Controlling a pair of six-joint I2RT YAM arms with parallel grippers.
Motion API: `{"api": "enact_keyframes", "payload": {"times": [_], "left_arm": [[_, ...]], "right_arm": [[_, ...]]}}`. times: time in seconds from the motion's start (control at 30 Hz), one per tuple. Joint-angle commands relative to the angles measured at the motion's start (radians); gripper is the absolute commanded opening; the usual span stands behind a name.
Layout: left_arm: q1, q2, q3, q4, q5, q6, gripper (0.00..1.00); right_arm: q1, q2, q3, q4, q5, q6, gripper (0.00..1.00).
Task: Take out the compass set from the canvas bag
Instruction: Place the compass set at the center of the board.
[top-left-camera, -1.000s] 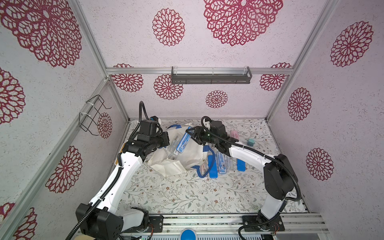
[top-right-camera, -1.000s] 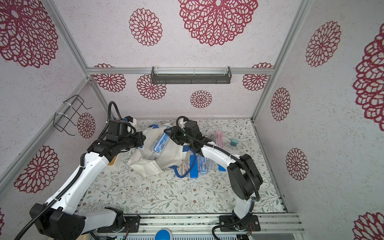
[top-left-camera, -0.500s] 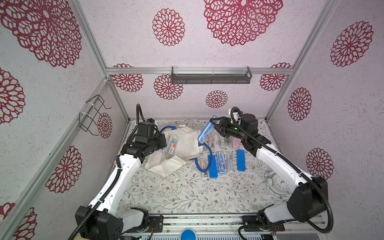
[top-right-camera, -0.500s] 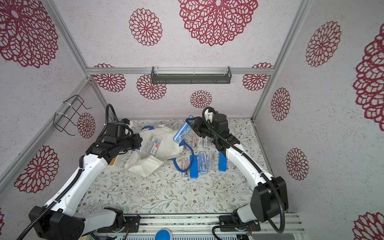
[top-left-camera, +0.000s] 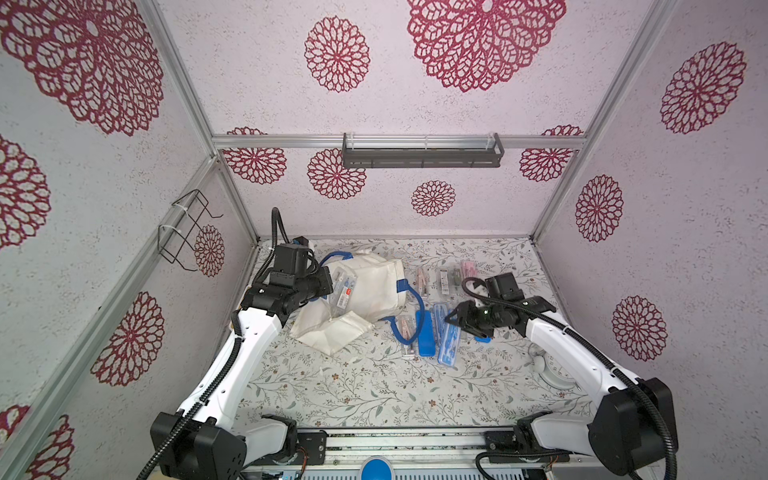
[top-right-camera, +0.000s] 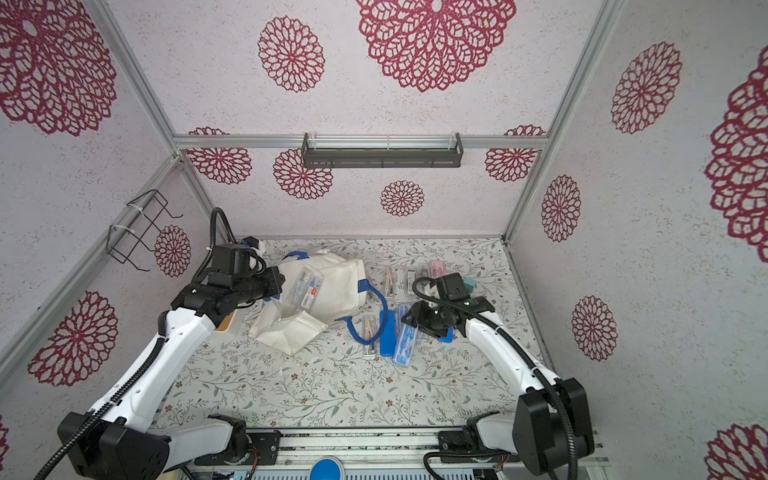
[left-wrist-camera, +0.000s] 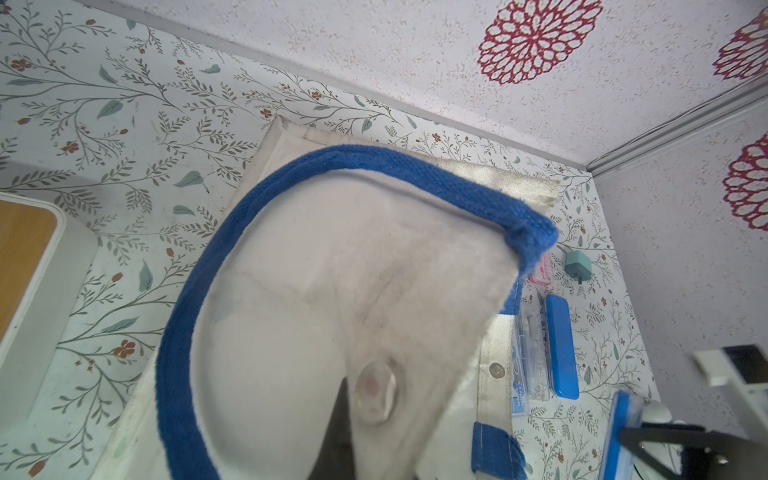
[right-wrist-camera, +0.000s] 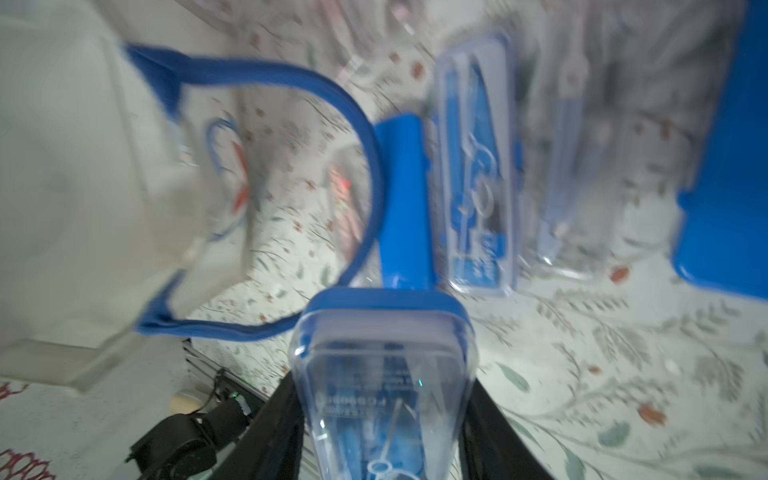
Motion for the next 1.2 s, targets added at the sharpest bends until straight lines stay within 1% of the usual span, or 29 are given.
{"api": "enact_keyframes", "payload": {"times": [0.0, 0.13, 0.33, 0.67, 0.73, 0.83, 0.9, 1.0, 1.17], "left_arm": [[0.009, -0.013, 0.024, 0.050, 0.017, 0.003, 0.00], [0.010, -0.012, 0.022, 0.056, 0.030, 0.002, 0.00], [0.009, -0.020, 0.019, 0.057, 0.039, 0.002, 0.00], [0.009, -0.060, 0.003, 0.050, 0.046, -0.004, 0.00], [0.009, -0.063, 0.002, 0.053, 0.048, -0.003, 0.00], [0.009, -0.062, 0.004, 0.053, 0.059, -0.001, 0.00], [0.009, -0.060, 0.008, 0.055, 0.076, -0.001, 0.00], [0.009, -0.054, 0.017, 0.058, 0.102, 0.004, 0.00], [0.009, -0.040, 0.033, 0.062, 0.128, 0.004, 0.00]], "right_arm": [[0.003, -0.070, -0.053, -0.088, 0.084, -0.059, 0.25], [0.004, -0.044, -0.104, -0.116, 0.168, -0.079, 0.25], [0.007, 0.058, -0.110, -0.123, 0.269, -0.106, 0.25], [0.052, 0.142, -0.106, -0.081, 0.304, -0.090, 0.32], [0.056, 0.155, -0.100, -0.082, 0.304, -0.091, 0.37], [0.056, 0.159, -0.094, -0.094, 0.316, -0.090, 0.52], [0.056, 0.148, -0.087, -0.106, 0.324, -0.086, 0.58], [0.056, 0.117, -0.061, -0.130, 0.328, -0.078, 0.63], [0.055, 0.075, 0.022, -0.177, 0.325, -0.055, 0.66]]}}
